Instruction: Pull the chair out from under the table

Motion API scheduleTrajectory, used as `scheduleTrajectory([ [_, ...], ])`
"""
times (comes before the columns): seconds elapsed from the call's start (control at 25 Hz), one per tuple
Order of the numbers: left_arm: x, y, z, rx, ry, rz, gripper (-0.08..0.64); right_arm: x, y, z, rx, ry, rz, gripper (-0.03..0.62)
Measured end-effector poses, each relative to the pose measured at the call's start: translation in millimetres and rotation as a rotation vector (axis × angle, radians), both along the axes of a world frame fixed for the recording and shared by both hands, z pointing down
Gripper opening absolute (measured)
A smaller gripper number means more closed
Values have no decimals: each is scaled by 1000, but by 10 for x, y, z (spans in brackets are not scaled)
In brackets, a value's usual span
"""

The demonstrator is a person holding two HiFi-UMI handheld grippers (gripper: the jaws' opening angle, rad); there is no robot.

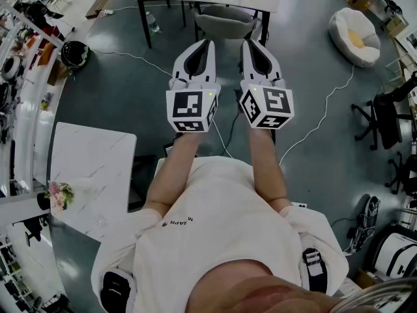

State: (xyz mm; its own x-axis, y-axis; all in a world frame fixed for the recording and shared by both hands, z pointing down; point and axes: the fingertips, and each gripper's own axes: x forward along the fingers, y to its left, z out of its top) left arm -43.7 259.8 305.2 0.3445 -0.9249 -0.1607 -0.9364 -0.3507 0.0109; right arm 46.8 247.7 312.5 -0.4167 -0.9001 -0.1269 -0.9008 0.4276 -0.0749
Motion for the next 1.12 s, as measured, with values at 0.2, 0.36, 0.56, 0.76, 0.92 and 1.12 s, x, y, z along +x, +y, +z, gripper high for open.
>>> scheduleTrajectory([
  [0.2, 47, 40, 43, -6, 7, 1, 2, 34, 28, 47, -8, 7, 0, 12],
  [0.36, 103, 40, 73, -25, 10, -16, 2, 138, 40, 93, -28, 14, -11, 12],
  [0.56, 395, 217, 227, -42, -5, -53, 2, 516, 225, 181, -16, 26, -19, 12],
  [0.76, 427, 135, 373, -68, -15, -74, 2, 566, 105, 324, -47, 19, -31, 12],
  [0.92, 414, -34, 422, -63, -11, -65, 2, 533, -68, 407, -57, 24, -27, 12],
  [1.12, 342, -469, 450, -59, -16, -50, 2, 437, -503, 429, -61, 29, -14, 12],
])
